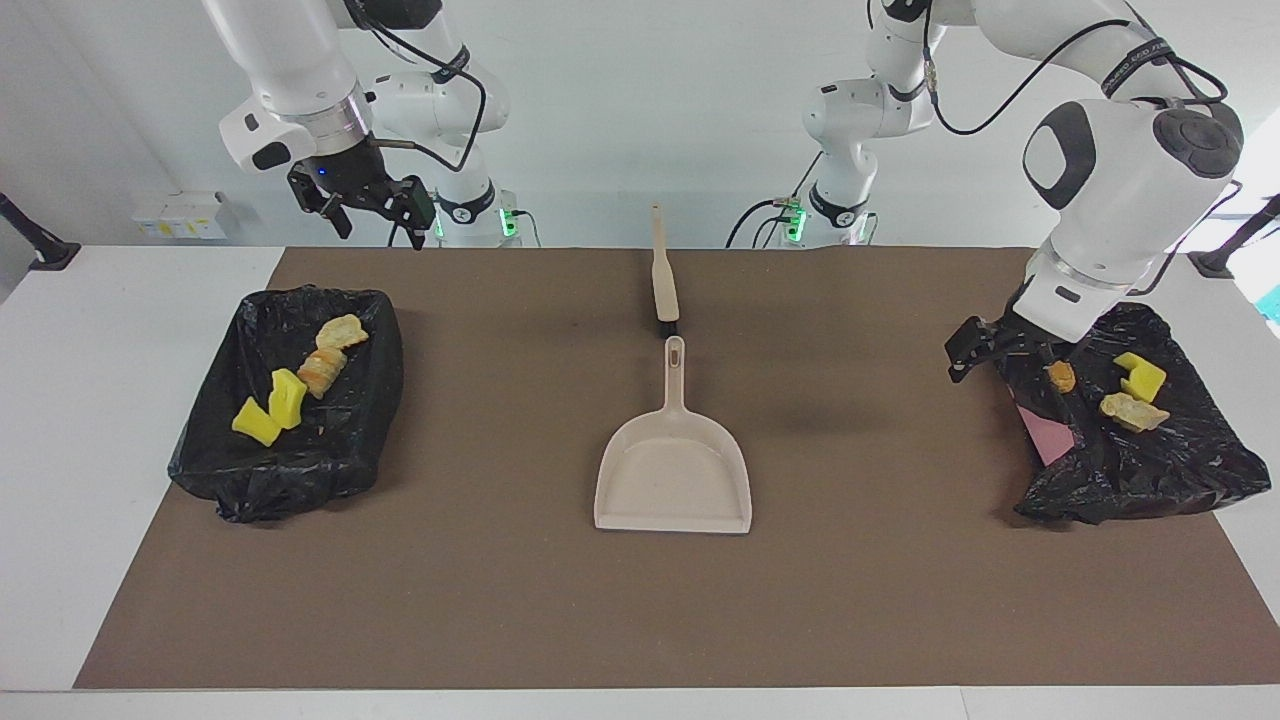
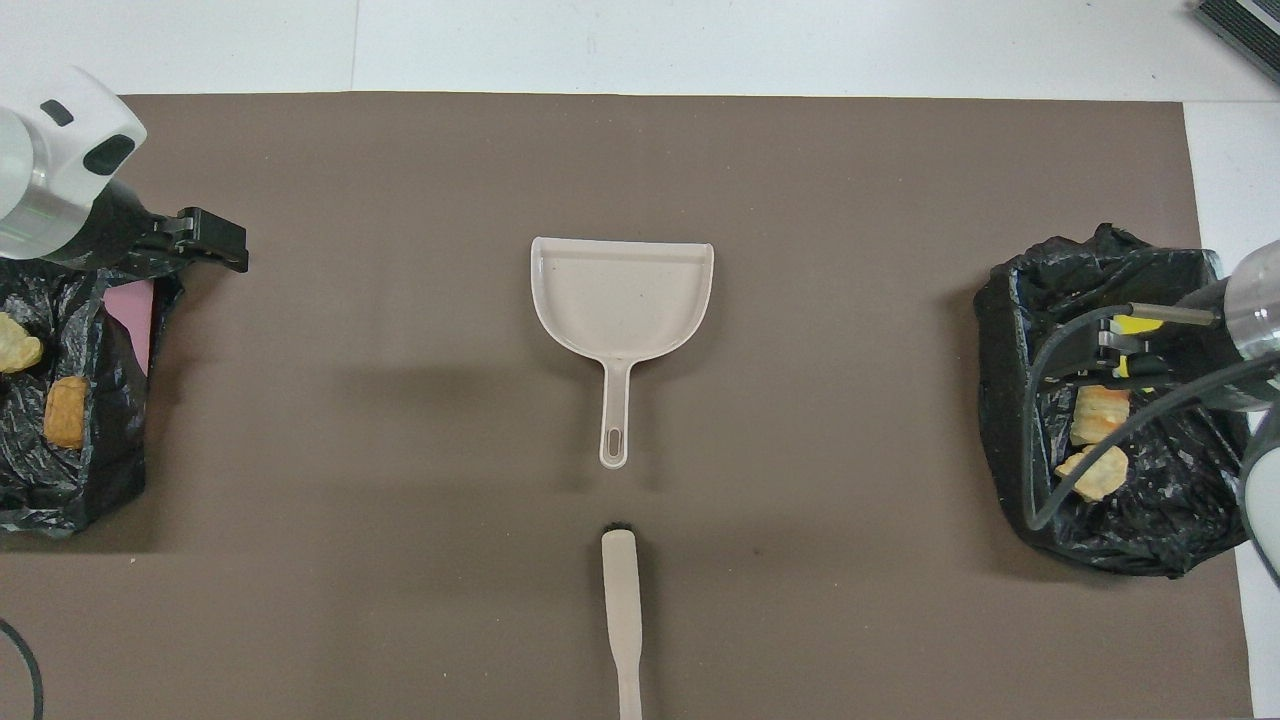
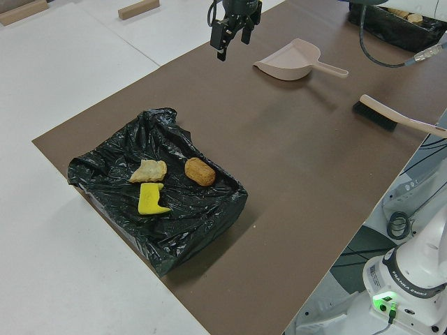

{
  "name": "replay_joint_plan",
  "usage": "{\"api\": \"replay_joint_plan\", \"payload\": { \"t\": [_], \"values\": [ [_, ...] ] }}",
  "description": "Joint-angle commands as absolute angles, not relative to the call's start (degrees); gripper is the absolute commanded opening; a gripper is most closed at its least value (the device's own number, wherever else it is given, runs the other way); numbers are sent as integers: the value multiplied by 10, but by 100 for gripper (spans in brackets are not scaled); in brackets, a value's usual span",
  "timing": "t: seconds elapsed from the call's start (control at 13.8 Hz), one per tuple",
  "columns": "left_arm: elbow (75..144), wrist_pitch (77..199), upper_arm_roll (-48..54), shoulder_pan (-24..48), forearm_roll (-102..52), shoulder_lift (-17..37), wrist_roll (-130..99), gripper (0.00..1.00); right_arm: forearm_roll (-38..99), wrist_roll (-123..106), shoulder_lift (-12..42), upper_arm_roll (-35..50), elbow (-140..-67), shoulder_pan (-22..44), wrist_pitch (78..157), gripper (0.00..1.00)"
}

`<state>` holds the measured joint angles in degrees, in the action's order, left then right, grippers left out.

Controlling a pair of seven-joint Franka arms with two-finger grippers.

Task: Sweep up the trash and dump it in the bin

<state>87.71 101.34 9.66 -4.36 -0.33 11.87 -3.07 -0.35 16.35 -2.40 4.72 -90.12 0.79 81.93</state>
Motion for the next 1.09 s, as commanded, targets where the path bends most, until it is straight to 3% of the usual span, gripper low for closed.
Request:
{"api": "replay_joint_plan", "payload": {
  "t": [0.0, 0.22, 0.44, 0.8, 1.02],
  "values": [
    [857, 980, 85, -22, 8, 118, -25, 100, -9, 144, -23, 53, -896, -1, 815, 100],
    [836, 948, 34, 28, 7, 108, -15, 100, -9, 144, -24, 53, -896, -1, 815, 100],
    [847, 944, -4, 67, 4, 51, 31, 100, -9, 144, -23, 53, -896, -1, 815, 100],
    [933, 934, -6, 54, -7, -33, 34, 100, -9, 144, -23, 53, -896, -1, 815, 100],
    [933, 918, -6, 53, -1, -36, 54, 100, -9, 144, -23, 53, -896, -1, 815, 100]
  ]
}}
